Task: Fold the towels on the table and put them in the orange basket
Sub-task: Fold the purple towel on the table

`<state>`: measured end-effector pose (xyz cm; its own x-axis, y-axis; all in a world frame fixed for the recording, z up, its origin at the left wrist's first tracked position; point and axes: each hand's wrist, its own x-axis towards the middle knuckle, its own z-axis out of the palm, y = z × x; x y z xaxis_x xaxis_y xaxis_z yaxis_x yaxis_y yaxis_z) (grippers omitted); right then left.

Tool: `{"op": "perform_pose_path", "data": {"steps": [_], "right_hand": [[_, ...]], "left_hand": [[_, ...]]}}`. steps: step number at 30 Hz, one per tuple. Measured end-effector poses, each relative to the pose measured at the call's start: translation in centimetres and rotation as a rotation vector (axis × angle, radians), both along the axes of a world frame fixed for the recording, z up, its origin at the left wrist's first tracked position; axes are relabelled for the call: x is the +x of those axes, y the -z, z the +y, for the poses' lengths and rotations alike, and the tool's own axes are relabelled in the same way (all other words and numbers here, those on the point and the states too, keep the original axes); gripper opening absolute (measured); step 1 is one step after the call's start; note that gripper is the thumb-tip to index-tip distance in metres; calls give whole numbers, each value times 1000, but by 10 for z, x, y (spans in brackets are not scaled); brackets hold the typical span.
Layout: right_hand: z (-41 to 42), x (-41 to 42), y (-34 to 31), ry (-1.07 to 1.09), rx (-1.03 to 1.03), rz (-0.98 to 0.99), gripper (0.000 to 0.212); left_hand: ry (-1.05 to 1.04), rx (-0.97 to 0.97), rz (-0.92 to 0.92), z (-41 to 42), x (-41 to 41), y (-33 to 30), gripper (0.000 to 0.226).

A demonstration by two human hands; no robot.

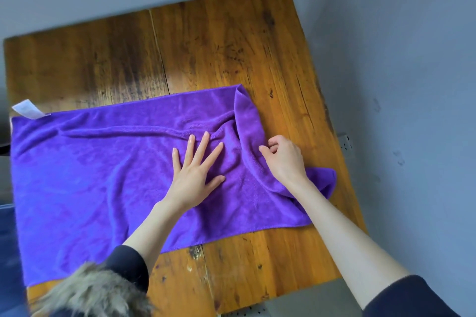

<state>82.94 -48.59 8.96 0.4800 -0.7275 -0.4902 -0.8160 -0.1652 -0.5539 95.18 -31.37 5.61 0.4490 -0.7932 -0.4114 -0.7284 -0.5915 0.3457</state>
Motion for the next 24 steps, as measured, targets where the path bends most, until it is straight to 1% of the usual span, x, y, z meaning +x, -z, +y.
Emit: {"op": "perform_pose_path", "data": {"steps": [1, 2, 6, 8, 11, 12, 14, 16, 17, 18, 20, 22, 24], "right_hand": [[-1, 1, -1, 12, -21, -18, 16], [-2, 1, -4, 20, -43, -39, 12], [-28, -2, -23, 42, -185, -88, 17], [-49, -4, -33, 62, -333, -105, 15], [-75, -7, -42, 124, -645, -142, 10], [-80, -7, -42, 125, -700, -158, 10], [-86, -7, -37, 42, -677, -183, 14], [-87, -10, -25, -72, -594, -109, 19], [-87, -14, -19, -88, -566, -72, 21], [-89, -17, -15, -63, -544, -71, 21], [-95, -24, -10, 51, -498, -100, 24], [-105, -27, -4, 147, -401, -38, 35], [-115, -29, 3, 177, -267, 47, 44]], "left_hand": [[0, 0, 1, 0, 0, 0, 76], [1, 1, 0, 0, 0, 0, 76], [-2, 0, -7, 0, 0, -1, 76], [-11, -6, -5, -1, -1, -2, 76], [-19, -7, -5, -2, -1, -5, 76], [-18, -7, -2, -3, -1, -6, 76], [-16, -10, 2, -5, -1, -8, 75], [-26, -34, 4, -7, -1, -10, 70], [-41, -57, 1, -9, -1, -11, 67], [-56, -84, -9, -11, -2, -12, 63], [-63, -131, -55, -20, -3, -15, 58], [-24, -157, -124, -33, -3, -17, 57], [32, -151, -166, -50, -3, -19, 59]]}}
